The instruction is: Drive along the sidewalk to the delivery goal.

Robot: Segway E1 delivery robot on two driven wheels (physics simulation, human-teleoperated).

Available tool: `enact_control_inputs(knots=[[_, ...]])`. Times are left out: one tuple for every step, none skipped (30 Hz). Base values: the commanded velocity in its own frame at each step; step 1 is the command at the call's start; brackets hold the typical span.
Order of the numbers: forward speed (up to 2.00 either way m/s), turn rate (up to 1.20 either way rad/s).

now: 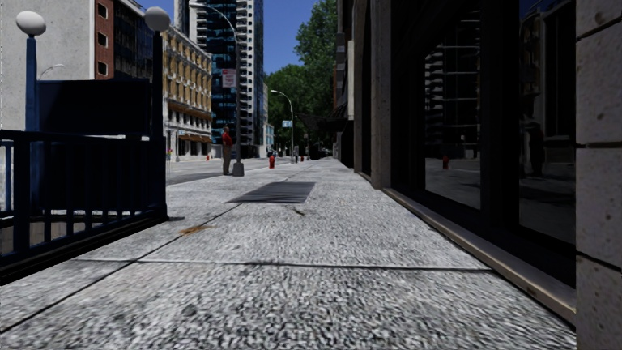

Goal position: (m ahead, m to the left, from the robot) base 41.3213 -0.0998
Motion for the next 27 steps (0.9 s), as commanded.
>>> enact_control_inputs(knots=[[2.00, 0.00], [2.00, 0.00], [2.00, 0.00], [2.00, 0.00], [2.00, 0.00], [2.00, 0.00], [2.00, 0.00], [2.00, 0.00], [2.00, 0.00], [2.00, 0.00], [2.00, 0.00], [2.00, 0.00], [2.00, 0.00], [2.00, 0.00], [2.00, 0.00], [2.00, 0.00], [2.00, 0.00], [2.00, 0.00], [2.00, 0.00], [2.00, 0.00], [2.00, 0.00], [2.00, 0.00], [2.00, 0.00], [2.00, 0.00], [2.00, 0.00], [2.00, 0.00], [2.00, 0.00]])
